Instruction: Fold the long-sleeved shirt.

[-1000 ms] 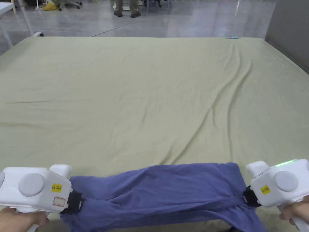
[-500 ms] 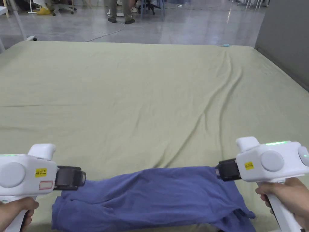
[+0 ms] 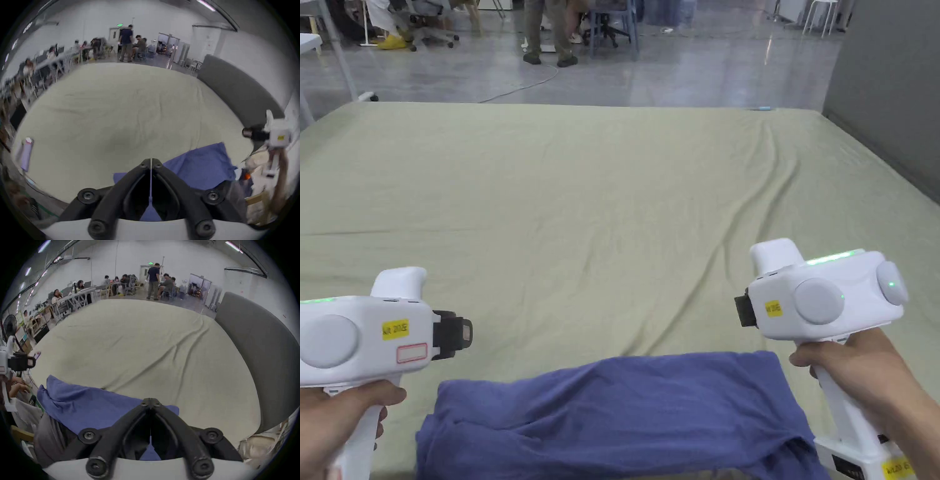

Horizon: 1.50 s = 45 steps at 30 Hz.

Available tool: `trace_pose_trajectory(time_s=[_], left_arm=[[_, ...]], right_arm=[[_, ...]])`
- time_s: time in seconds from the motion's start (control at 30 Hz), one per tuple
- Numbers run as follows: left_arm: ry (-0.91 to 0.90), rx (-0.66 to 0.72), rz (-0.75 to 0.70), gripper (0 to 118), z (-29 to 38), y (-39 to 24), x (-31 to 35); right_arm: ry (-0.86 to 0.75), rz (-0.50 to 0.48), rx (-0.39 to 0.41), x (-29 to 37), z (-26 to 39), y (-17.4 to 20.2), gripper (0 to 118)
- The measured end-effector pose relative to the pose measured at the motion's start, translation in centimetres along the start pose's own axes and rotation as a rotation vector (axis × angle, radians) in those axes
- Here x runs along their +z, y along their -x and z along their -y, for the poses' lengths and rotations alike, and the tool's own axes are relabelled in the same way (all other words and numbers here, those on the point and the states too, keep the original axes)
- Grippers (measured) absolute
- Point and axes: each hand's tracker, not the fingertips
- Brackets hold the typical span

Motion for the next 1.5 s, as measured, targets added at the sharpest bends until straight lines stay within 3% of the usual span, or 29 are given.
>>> trace_pose_trajectory(time_s=[0.07, 0.1, 0.17, 0.2, 0.23, 0.4, 0.57, 0.9, 0.93, 0.97, 1.0, 1.03, 1.17, 1.33, 1.5], left_arm=[[0.000, 0.095, 0.053, 0, 0.5, 2.2, 0.1], [0.006, 0.143, 0.099, 11, 0.9, 3.7, 0.1], [0.056, 0.240, 0.176, 86, 1.7, 6.2, -0.2], [0.089, 0.275, 0.190, 109, 2.3, 7.4, -0.6], [0.103, 0.302, 0.194, 112, 3.2, 8.6, -1.0], [0.147, 0.397, 0.160, 111, 6.8, 12.0, -2.9], [0.245, 0.610, 0.344, 105, 9.5, 13.5, -6.6], [0.168, 0.643, 0.545, 107, 9.4, 11.8, -10.8], [0.156, 0.615, 0.541, 101, 9.5, 11.4, -10.6], [0.147, 0.530, 0.504, 79, 9.5, 10.7, -10.5], [0.155, 0.461, 0.431, 30, 9.5, 9.9, -10.6], [0.187, 0.419, 0.362, 18, 9.5, 9.0, -11.2], [0.145, 0.328, 0.358, 18, 7.2, 7.6, -9.5], [0.095, 0.342, 0.330, 18, 4.1, 11.4, -7.3], [0.029, 0.366, 0.157, 18, 1.8, 17.6, -3.4]], right_arm=[[0.010, -0.026, 0.006, 0.5, -0.1, 0.2, 0], [0.002, -0.029, -0.001, 0.8, -0.2, 0.4, 0], [-0.014, -0.047, -0.009, 1.4, -0.3, 0.6, 0], [-0.018, -0.055, -0.013, 1.5, -0.3, 0.8, 0], [-0.026, -0.061, -0.018, 1.8, -0.3, 1.1, 0], [-0.025, -0.099, -0.005, 1.7, 0.1, 2.2, 0], [-0.010, -0.119, 0.000, 1.3, 0.7, 2.7, 0], [0.006, -0.115, -0.015, 1.7, 1.8, 2.6, 0], [0.006, -0.116, -0.019, 1.7, 1.8, 2.6, 0], [0.006, -0.119, -0.024, 1.7, 1.9, 2.5, 0], [0.005, -0.121, -0.028, 1.6, 1.9, 2.4, 0], [0.008, -0.121, -0.032, 1.6, 1.9, 2.4, 0], [0.014, -0.104, -0.021, 1.6, 1.6, 2.5, 0], [-0.003, -0.102, -0.029, 1.9, 1.1, 2.5, 0], [-0.015, -0.108, -0.041, 1.8, 0.9, 2.6, 0]])
